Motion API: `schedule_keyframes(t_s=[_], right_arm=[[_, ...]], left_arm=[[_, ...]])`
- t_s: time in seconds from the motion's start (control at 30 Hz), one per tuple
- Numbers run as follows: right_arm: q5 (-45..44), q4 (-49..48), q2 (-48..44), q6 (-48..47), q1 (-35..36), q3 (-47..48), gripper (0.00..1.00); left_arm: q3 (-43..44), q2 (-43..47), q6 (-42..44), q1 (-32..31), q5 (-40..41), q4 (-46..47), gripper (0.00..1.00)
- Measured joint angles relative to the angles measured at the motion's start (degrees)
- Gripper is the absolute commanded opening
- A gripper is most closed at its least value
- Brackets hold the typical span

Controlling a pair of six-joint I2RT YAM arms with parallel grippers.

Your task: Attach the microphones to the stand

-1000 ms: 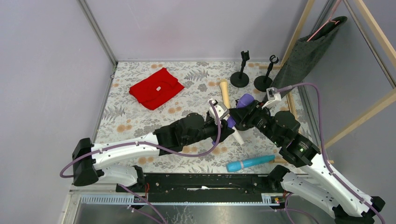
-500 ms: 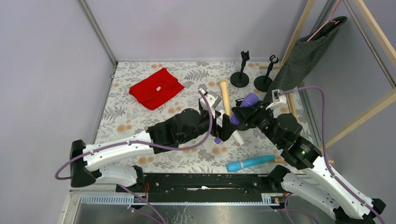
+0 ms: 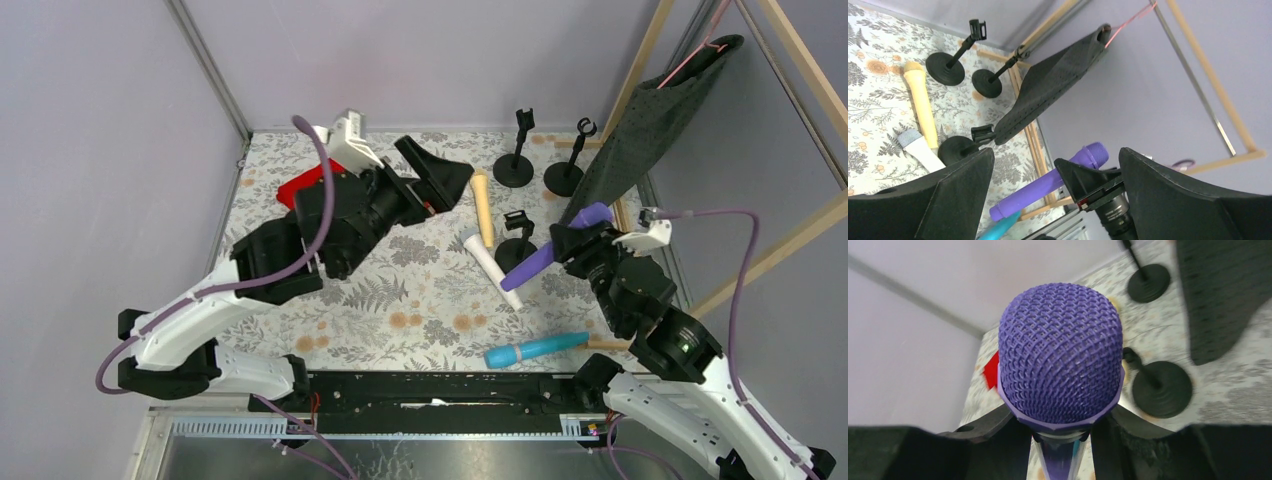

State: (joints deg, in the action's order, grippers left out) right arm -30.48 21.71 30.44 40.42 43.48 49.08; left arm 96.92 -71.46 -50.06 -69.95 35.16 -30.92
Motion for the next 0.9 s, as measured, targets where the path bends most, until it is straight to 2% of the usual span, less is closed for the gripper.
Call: schedule_keyframes(t_s=[0.1, 0.3, 0.67, 0.9], right_arm=[[-8.26, 3.17, -0.68, -0.33, -0.02, 0.98, 0.00], [-18.16, 7.13, -0.44, -1.60, -0.02, 1.44, 0.00], [-23.19, 7.76, -0.26, -4.46, -0.02, 0.76, 0.00], [-25.86, 8.79, 6.78, -6.36, -0.02, 1.25, 0.00]], left_arm=[[5.11, -0.81, -2.69, 0.00, 2.86, -3.82, 0.99], [6.23, -2.64, -4.46, 0.00, 4.61, -8.83, 0.99], [3.41, -1.88, -5.22, 0.00, 4.55, -9.51, 0.99], [3.41, -1.84, -5.99, 0.00, 4.33, -9.27, 0.99]])
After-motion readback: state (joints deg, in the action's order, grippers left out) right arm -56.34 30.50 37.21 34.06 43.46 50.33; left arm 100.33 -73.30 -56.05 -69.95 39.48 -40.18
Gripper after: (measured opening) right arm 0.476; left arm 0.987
